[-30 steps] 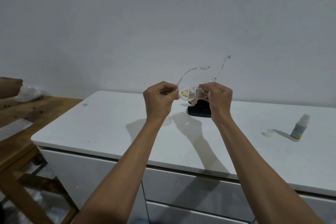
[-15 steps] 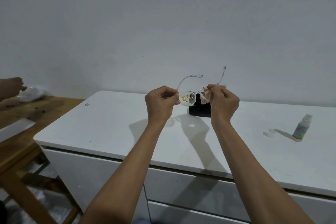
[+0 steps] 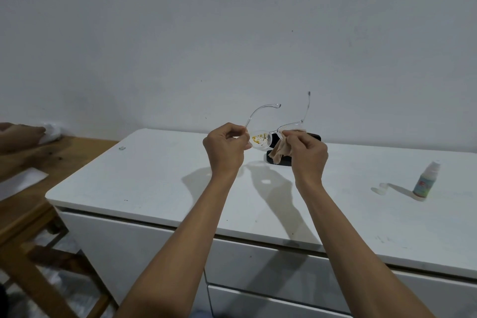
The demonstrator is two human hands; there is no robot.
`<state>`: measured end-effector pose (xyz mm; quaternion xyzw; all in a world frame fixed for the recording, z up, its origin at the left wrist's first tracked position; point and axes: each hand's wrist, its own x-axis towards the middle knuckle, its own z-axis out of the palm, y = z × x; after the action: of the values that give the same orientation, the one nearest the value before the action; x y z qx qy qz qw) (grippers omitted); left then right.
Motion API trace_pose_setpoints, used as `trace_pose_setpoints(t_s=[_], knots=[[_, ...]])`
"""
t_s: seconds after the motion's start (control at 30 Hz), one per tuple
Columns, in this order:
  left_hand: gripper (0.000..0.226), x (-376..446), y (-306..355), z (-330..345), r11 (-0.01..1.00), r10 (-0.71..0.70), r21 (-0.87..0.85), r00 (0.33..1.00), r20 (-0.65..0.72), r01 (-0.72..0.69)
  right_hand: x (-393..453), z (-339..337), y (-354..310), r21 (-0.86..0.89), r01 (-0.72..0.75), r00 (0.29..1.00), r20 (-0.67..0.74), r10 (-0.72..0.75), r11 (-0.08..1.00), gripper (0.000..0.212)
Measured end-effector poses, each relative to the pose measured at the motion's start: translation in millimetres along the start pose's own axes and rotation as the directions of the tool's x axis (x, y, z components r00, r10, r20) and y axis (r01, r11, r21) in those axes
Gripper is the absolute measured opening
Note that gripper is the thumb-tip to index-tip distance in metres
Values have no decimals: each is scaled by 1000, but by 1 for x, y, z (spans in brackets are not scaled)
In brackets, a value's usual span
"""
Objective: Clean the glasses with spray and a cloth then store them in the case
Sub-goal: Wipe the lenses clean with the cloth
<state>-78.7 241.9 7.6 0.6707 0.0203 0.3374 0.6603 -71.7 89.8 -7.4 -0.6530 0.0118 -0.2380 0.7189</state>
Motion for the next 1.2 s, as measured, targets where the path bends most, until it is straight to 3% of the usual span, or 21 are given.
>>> trace_pose_setpoints(t_s=[0.17,0.47,0.7,0.9,1.03,1.2], knots=[[16,1,-2,-2,1000,-8,-9,1000,-14,7,-3,-4,3,-23,79,993,85,-77,997,12],[13,3,0,-8,1000,15,16,1000,1,-15,-1,-12,9,-42,151,978,152,-143,988,19],[17,4,-4,-6,998,-7,65,999,-40,9,-8,-10,9,70,88,986,136,-97,994,12],[13,3,-7,-3,993,15,118,998,-66,-7,-16,5,13,318,-176,965,243,99,932,14],[10,-8,-4,1,982,95,163,995,-11,-92,-26,20,6,378,-287,938,296,179,880,16],[8,-14,-3,3,980,134,139,990,53,-140,-26,39,3,395,-224,975,93,204,891,13]])
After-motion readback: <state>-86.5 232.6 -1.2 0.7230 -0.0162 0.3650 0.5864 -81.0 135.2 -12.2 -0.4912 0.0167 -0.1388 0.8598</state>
